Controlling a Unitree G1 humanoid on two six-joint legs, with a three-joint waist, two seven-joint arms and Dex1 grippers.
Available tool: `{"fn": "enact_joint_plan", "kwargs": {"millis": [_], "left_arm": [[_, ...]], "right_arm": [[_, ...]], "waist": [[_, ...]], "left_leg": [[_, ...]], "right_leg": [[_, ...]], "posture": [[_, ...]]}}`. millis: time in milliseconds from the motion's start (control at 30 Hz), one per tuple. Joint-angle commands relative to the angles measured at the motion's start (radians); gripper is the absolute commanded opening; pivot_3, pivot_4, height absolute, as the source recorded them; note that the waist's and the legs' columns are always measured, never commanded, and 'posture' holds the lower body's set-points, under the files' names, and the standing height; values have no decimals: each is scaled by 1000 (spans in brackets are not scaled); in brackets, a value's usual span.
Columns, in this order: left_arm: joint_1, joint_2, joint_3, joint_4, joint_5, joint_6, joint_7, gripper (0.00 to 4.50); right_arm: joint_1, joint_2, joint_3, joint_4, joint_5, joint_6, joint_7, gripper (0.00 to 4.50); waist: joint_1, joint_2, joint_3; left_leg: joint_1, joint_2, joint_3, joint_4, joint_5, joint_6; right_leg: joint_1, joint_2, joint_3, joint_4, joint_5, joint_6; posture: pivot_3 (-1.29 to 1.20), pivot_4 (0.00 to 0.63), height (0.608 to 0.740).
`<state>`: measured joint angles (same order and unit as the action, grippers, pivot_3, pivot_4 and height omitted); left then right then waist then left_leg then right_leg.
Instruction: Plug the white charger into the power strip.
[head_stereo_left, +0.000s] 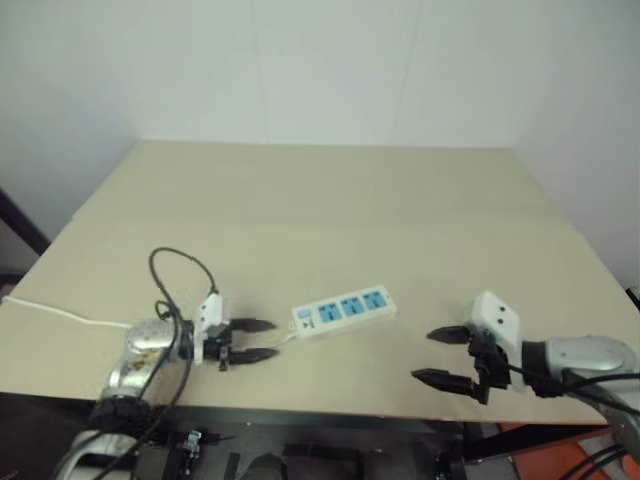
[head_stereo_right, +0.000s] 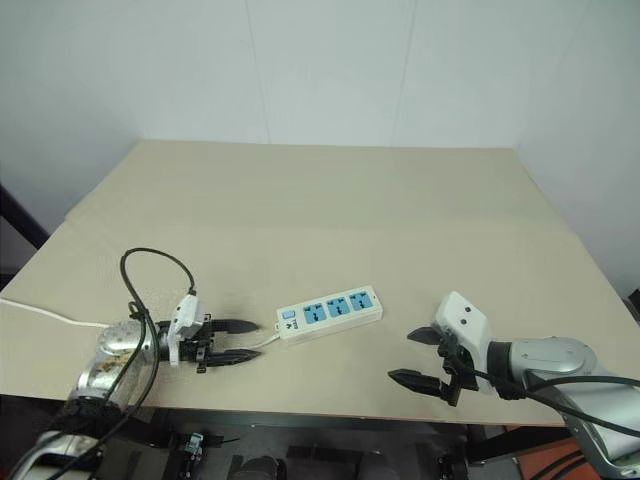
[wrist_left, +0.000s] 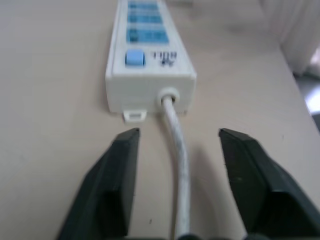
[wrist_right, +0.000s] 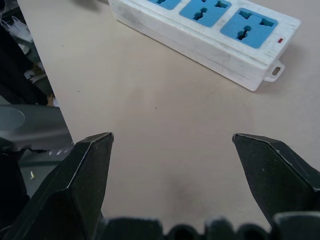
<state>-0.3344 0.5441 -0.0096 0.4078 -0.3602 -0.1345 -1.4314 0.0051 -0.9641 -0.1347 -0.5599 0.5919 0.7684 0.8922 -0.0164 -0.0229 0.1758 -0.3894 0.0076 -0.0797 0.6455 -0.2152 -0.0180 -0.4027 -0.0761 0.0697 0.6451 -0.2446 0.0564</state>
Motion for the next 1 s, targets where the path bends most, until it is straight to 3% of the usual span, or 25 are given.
{"fn": "enact_joint_plan", "kwargs": {"millis": [33, 100, 300, 500, 1000], "left_arm": [[1, -28, 67, -4, -59, -91, -3, 4047], [-21, -59, 91, 40, -72, -155, -7, 4459], [-80, -132, 100, 181, -77, -236, -43, 4459], [-133, -178, 42, 278, 14, -361, -38, 4459], [-192, -238, -8, 371, 113, -349, 85, 4459]], "right_arm": [[6, 0, -30, -24, -1, -25, 1, 4500], [12, 1, -35, -28, -6, -37, 3, 4500], [11, 2, -36, -27, -8, -58, 3, 4500], [24, 5, -38, -50, -3, -43, -20, 4500], [76, 18, -76, -92, 7, -36, -71, 4500]], "waist": [[0, 0, 0], [1, 0, 0], [1, 0, 0], [1, 0, 0], [2, -1, -1]], "left_leg": [[0, 0, 0, 0, 0, 0], [0, 0, 0, 0, 0, 0], [0, 0, 0, 0, 0, 0], [0, 0, 0, 0, 0, 0], [1, -1, 0, 0, 0, 0]], "right_leg": [[0, 0, 0, 0, 0, 0], [1, 0, 0, 0, 0, 0], [0, 0, 0, -1, 0, 0], [1, 0, 0, -1, 0, 1], [2, 0, 0, -2, -2, 4]], "posture": [[0, 150, 740], [0, 150, 740], [0, 150, 740], [0, 150, 740], [0, 150, 740]]}}
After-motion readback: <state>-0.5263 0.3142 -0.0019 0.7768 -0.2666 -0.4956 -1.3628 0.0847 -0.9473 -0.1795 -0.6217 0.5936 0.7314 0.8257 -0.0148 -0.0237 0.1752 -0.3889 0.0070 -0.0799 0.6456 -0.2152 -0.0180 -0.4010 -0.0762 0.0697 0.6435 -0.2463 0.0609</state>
